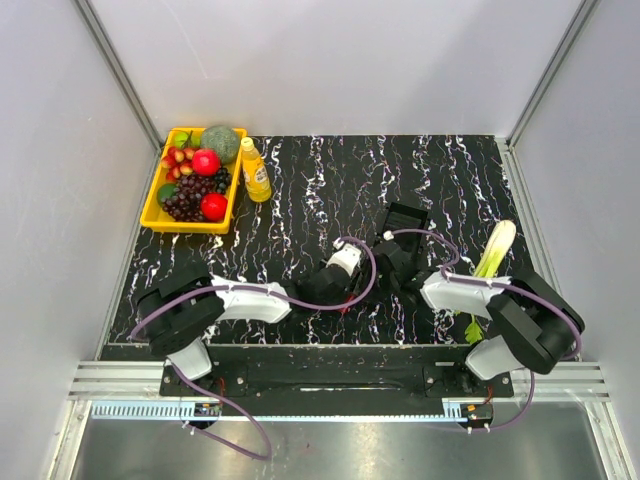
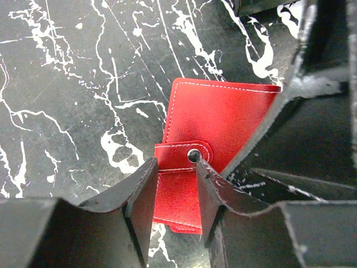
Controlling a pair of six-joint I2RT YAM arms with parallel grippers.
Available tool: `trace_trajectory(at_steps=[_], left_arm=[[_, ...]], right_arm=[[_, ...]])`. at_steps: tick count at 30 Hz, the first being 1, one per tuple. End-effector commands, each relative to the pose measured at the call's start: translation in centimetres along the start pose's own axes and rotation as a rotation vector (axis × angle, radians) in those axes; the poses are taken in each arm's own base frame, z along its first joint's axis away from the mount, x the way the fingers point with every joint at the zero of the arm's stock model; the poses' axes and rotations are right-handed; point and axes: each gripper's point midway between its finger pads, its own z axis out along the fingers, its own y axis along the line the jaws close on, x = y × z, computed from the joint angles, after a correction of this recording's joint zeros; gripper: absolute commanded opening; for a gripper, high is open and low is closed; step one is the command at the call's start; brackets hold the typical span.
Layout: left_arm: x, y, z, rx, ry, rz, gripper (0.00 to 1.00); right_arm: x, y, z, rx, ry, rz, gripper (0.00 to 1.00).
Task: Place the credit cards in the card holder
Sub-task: Open the card holder at the center of the board.
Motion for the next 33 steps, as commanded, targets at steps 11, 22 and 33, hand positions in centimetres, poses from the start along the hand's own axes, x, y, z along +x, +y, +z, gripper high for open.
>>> trace_trajectory(at_steps=[11,22,33], left_arm=[[2.9,-0.2,0.6,0.030,0.082,0.015,0.41],[3.0,-0.8,0.6,0.078,0.085,0.023,0.37],[0.6,-0.5,-0.9,0.114,0.000,0.071,0.68]], right_arm=[[-1.2,2.6,-1.6,-0.083,-0.079,0.019,0.08],[-1.9,2.0,-0.4,-0.044,-0.102,0.014,0.21],[-2.0,4.2,-2.0,-0.127,-0.097,-0.078,0.00]])
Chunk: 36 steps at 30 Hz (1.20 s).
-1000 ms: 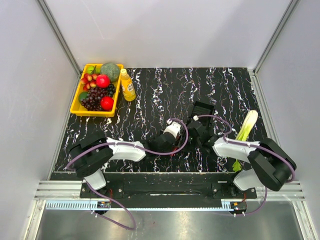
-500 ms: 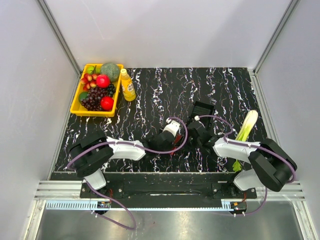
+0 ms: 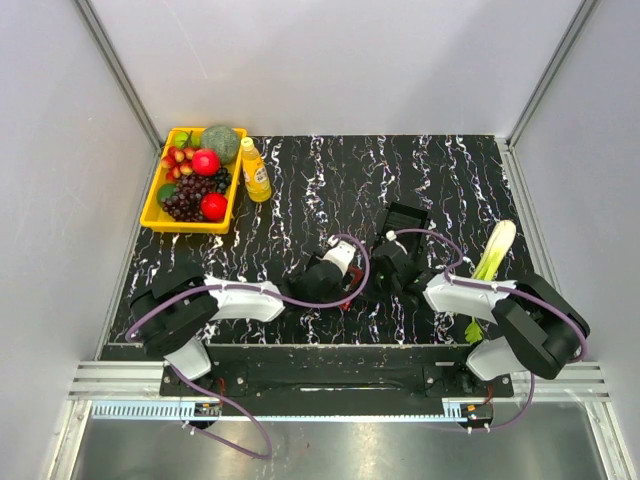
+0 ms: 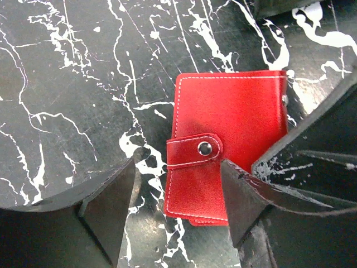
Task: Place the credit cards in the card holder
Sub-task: Open the card holder at the center of the board.
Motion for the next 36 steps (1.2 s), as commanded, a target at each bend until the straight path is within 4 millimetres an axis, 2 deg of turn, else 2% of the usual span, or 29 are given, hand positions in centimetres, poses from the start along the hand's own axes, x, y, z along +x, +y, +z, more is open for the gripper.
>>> trace_trajectory(at_steps=[1,6,9,15,16,18,21,25,32,36], left_arm=[[0.8,-1.8,-1.2,0.128,0.019,0.105,0.68],[0.3,-2.7,-0.6,0.179,0.010,0.191,0.69],[0.8,-3.2,0.0,0.203,0.035,0.239,0.63],[2.1,-4.0,1.1,0.227,0.088,0.255,0.37],[2.2,-4.0,1.3,0.222,0.098,0.259,0.31],[2.5,-3.8,1.7,0.203,0.111,0.263,0.25],[2.1,-3.2,2.3,0.155,0.101,0.244,0.18],[1.1,-1.7,2.7,0.085,0.085,0.203,0.00],[0.4,0.5,3.2,0.034,0.073,0.142,0.00],[1.1,1.9,3.4,-0.015,0.092,0.123,0.00]], right_arm=[[-1.7,5.1,-1.6,-0.156,-0.050,-0.078,0.00],[-1.5,5.3,-1.8,-0.164,-0.036,-0.093,0.00],[-1.3,5.4,-1.8,-0.172,-0.028,-0.100,0.00],[-1.1,5.8,-1.8,-0.188,-0.007,-0.131,0.00],[-0.9,5.8,-1.7,-0.189,0.004,-0.136,0.00],[-0.7,6.2,-1.7,-0.204,0.023,-0.146,0.00],[-0.5,6.1,-1.8,-0.202,0.032,-0.156,0.00],[-0.3,5.8,-2.3,-0.189,0.041,-0.172,0.00],[-0.1,5.2,-2.9,-0.183,0.039,-0.173,0.00],[-0.1,5.0,-2.9,-0.176,0.033,-0.160,0.00]])
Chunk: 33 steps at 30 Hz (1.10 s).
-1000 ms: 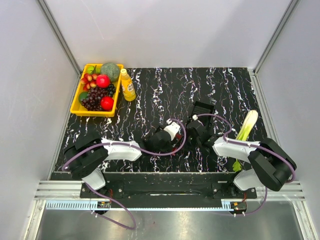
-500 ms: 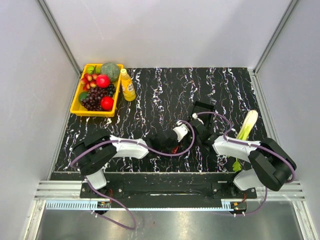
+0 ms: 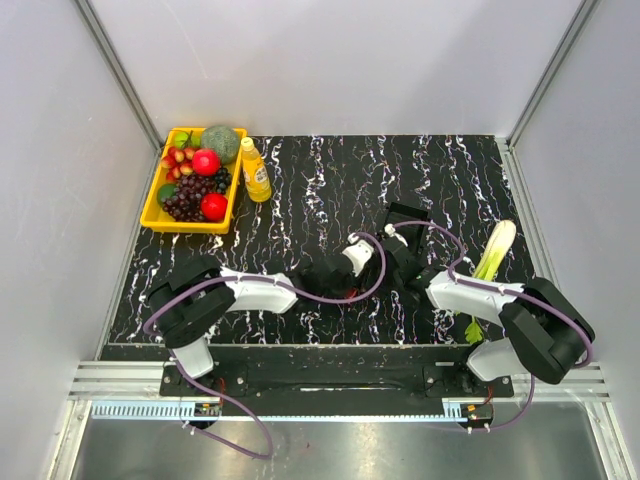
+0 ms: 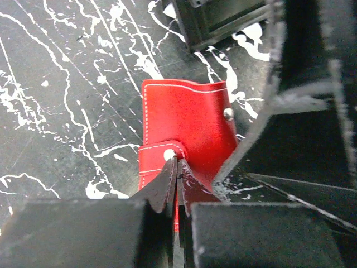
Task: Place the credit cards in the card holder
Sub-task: Open the card holder at the center of the board.
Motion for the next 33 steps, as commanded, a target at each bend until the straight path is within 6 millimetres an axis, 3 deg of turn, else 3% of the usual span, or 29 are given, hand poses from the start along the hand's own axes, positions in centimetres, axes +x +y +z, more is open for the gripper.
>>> trace_trajectory(at_steps=[1,6,11,12,14,16,19,28,33], left_arm=[[3.7,4.7,0.9,-0.156,0.105,-0.025,0.00],[4.0,6.8,0.2,-0.230,0.086,-0.079,0.00],[3.6,7.4,-0.4,-0.226,0.075,-0.104,0.00],[3.5,7.0,-0.4,-0.199,0.075,-0.099,0.02],[3.1,6.5,-0.6,-0.160,0.058,-0.092,0.24],[3.1,6.1,-1.3,-0.130,0.028,-0.095,0.40],[2.3,5.5,-2.4,-0.087,-0.031,-0.095,0.51],[1.7,3.4,-7.3,0.037,-0.065,-0.051,0.72],[0.5,1.8,-7.8,0.145,-0.086,-0.015,0.75]], right_arm=[[0.4,4.8,-2.1,-0.175,0.049,-0.017,0.00],[0.4,4.5,-2.0,-0.166,0.042,-0.003,0.00],[0.6,4.5,-1.9,-0.168,0.053,-0.007,0.00],[0.5,4.5,-1.9,-0.169,0.052,-0.006,0.00],[0.5,4.5,-1.8,-0.167,0.054,-0.012,0.00],[0.6,4.4,-1.6,-0.162,0.059,-0.017,0.00],[0.6,4.3,-1.4,-0.163,0.071,-0.029,0.00],[-0.6,4.0,-1.2,-0.322,0.256,-0.145,0.00],[1.2,3.2,-1.4,-0.333,0.427,-0.285,0.00]])
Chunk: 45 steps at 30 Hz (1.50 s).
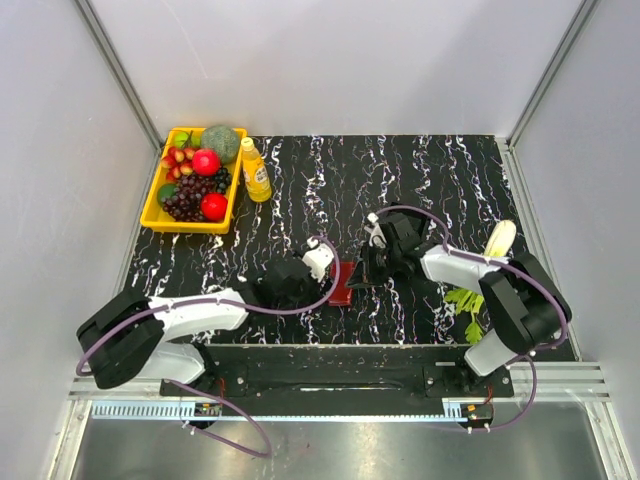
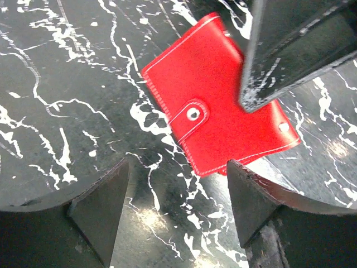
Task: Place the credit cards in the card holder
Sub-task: Open the card holder at the center of the board.
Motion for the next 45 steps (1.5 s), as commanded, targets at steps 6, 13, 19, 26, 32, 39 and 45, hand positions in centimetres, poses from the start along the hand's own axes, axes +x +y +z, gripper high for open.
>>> trace_trajectory(at_steps=[6,13,19,26,32,39,45], left_arm=[[-0.9,-3.2,1.3,0.228,0.079,0.077,0.71],[0.1,-4.4,2.5,0.323,0.116,0.088,0.72],[0.4,-5.9,2.4,0.403,0.105,0.070,0.69],[1.2,-6.1,3.6,0.360,0.147,0.116,0.60],[3.0,-7.4,4.2,0.375,0.199,0.125,0.23],[3.2,-7.0,3.6,0.358,0.190,0.121,0.00],[2.5,-8.0,2.6,0.403,0.149,0.056,0.00]], right_arm=[[2.6,0.8,-0.7,-0.090,0.246,-0.244,0.00],[2.9,1.0,-1.0,-0.101,0.268,-0.268,0.00],[2.7,0.6,-1.0,-0.076,0.265,-0.266,0.00],[2.7,0.8,-1.1,-0.079,0.266,-0.258,0.00],[2.6,0.4,-0.9,-0.058,0.256,-0.246,0.00],[2.2,-0.7,-0.6,0.013,0.226,-0.219,0.00],[1.1,-1.6,-0.6,0.079,0.177,-0.174,0.00]])
